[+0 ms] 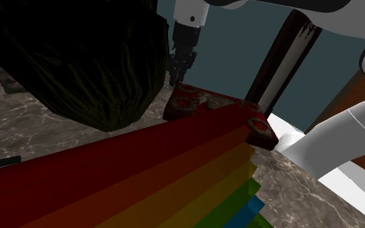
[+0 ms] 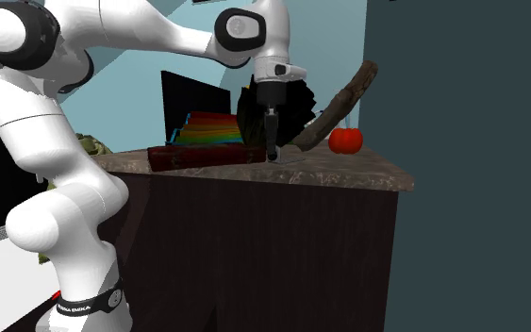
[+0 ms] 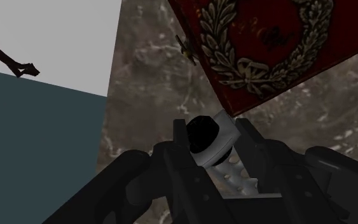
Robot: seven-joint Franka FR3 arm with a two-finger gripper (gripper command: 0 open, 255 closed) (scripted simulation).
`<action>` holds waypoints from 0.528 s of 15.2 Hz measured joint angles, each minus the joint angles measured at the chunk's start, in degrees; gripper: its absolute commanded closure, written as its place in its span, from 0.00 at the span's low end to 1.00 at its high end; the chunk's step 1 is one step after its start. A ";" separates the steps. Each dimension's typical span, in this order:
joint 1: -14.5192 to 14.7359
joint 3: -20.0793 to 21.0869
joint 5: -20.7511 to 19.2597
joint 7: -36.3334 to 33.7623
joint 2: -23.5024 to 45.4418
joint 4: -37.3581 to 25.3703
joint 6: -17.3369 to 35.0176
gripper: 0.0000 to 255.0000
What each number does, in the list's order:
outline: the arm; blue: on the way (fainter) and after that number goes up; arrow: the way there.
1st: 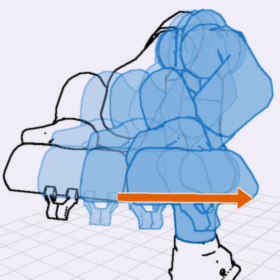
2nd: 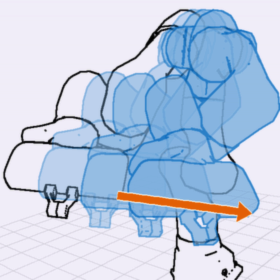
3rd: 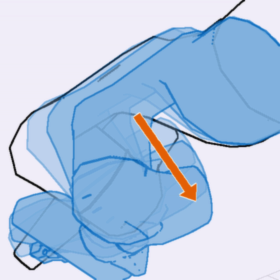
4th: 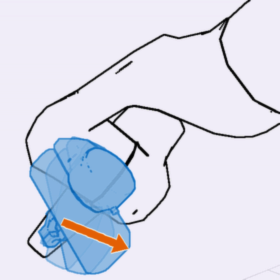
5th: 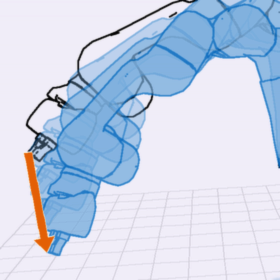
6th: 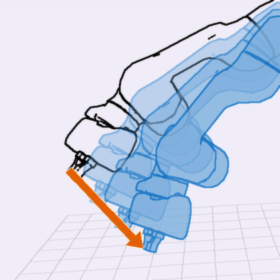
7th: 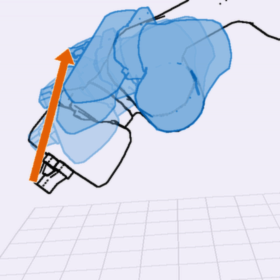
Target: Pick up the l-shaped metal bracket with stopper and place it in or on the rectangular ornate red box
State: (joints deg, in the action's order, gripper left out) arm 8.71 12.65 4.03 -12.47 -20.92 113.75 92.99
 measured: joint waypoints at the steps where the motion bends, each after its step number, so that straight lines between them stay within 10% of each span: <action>1: 0.00 -0.01 0.00 0.02 -0.03 -0.04 0.00 1.00; 8: -0.01 -0.04 -0.01 0.02 0.03 -0.30 -0.28 1.00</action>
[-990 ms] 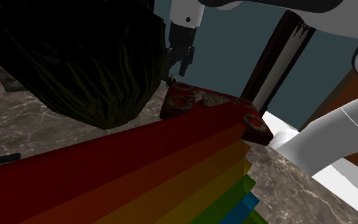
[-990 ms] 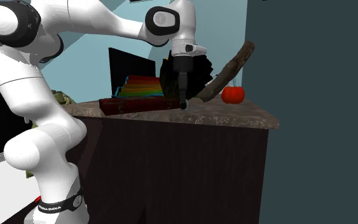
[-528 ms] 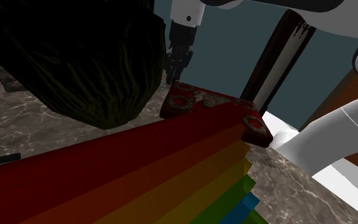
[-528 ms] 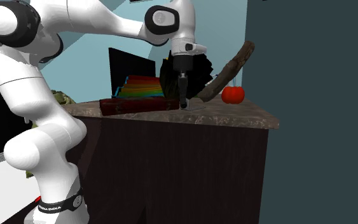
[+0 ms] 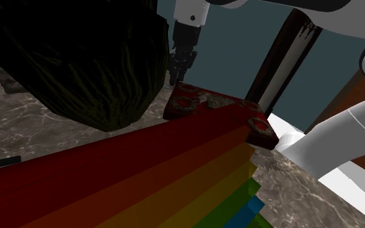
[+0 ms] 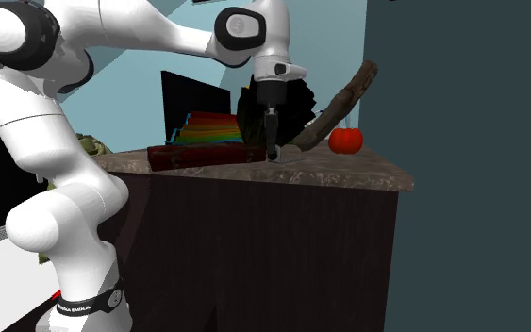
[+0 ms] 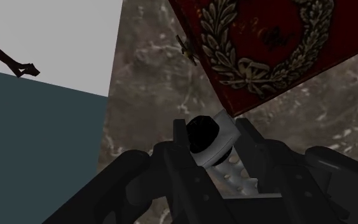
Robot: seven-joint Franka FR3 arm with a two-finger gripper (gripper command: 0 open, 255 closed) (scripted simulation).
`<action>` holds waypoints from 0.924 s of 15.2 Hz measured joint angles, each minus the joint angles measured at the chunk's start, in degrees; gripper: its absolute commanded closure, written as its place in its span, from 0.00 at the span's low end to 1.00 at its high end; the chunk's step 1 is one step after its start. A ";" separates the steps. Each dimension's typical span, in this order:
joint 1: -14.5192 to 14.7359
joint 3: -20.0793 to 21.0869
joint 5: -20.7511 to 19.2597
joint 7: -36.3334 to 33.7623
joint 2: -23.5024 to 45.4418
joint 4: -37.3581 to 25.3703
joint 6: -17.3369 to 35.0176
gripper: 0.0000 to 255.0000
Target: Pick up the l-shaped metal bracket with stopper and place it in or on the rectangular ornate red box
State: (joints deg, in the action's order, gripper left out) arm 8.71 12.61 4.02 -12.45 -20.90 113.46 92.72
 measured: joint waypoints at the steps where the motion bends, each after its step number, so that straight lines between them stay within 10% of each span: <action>1: -0.01 -0.02 -0.01 0.02 0.18 -0.59 -0.62 1.00; 12: -0.21 -0.01 -0.47 -0.45 2.70 -11.10 -8.84 1.00; 13: -0.21 -0.01 -0.47 -0.45 2.70 -11.11 -8.84 0.00; 14: -0.21 -0.01 -0.47 -0.45 2.70 -11.10 -8.84 0.00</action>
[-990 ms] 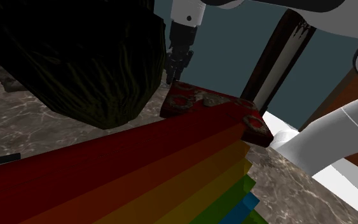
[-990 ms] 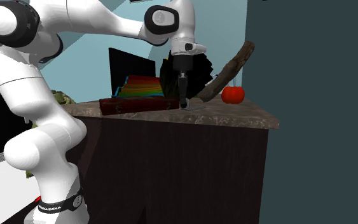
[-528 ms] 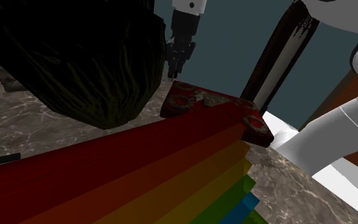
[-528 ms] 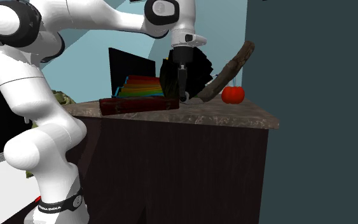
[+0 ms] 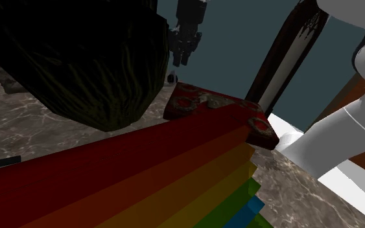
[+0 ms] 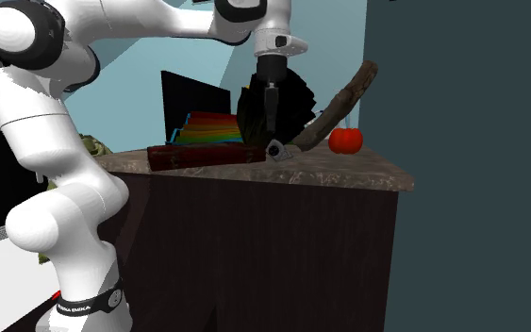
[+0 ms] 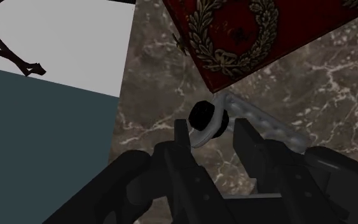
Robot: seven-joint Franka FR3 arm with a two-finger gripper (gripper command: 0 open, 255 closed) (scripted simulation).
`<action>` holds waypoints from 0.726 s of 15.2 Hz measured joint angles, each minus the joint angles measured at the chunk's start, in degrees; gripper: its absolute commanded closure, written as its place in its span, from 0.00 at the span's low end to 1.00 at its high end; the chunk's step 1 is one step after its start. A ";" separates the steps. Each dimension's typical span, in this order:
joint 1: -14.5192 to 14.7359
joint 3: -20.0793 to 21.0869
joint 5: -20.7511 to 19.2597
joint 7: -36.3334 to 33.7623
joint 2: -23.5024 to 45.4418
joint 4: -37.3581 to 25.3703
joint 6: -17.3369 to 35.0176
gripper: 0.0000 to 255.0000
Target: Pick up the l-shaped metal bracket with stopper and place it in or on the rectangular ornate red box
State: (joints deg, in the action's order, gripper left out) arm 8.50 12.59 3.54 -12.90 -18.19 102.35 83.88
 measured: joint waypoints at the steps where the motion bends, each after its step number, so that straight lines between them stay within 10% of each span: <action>1: 0.97 -1.58 1.32 2.94 1.38 -0.62 -0.28 0.00; 6: 1.70 -2.37 1.70 7.24 2.42 -0.97 -0.15 0.00; 11: 3.24 -10.12 12.68 25.53 0.41 6.22 4.30 0.00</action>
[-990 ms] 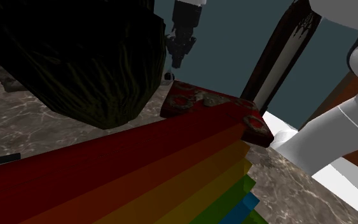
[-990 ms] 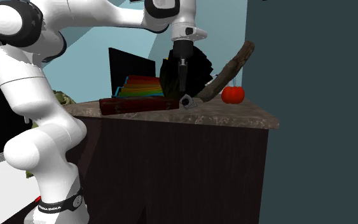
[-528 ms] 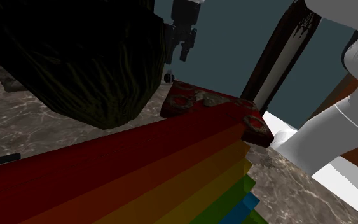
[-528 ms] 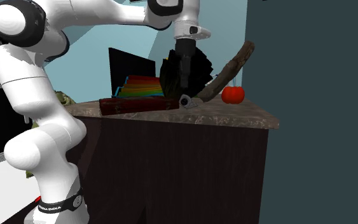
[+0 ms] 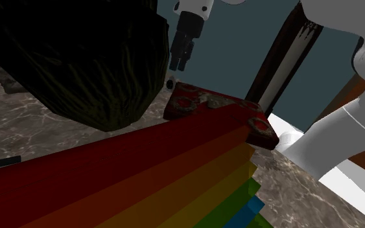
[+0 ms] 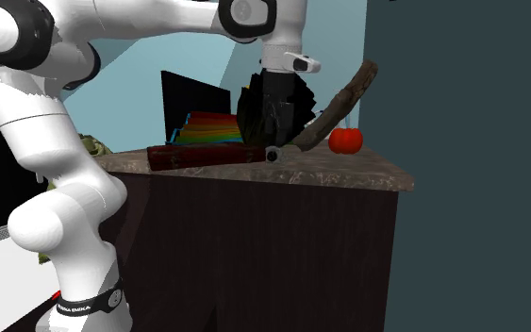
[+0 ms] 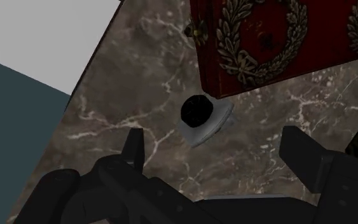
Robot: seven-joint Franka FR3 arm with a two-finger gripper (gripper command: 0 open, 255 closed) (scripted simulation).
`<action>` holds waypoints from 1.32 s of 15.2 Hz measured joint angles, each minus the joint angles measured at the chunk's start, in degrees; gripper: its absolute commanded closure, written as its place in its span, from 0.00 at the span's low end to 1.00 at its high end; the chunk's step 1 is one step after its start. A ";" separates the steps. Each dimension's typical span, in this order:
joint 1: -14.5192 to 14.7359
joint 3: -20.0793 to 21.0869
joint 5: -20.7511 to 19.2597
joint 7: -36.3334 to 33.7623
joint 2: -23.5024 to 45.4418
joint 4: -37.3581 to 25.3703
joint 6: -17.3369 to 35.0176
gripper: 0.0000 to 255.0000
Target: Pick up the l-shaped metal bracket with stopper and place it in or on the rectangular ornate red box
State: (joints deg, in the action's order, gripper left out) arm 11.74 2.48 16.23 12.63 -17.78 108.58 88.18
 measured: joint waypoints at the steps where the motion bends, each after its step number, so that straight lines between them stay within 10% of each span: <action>1: 0.13 -0.02 0.35 0.67 -0.23 1.06 0.83 0.00; 11: 0.49 0.45 0.94 1.48 -1.14 5.33 4.31 0.00; 12: 0.49 0.45 0.94 1.48 -1.14 5.33 4.31 1.00; 20: 0.42 0.35 0.93 1.49 -1.44 5.28 4.42 1.00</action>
State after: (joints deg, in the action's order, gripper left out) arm 12.16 2.83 17.16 14.12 -19.22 113.86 92.59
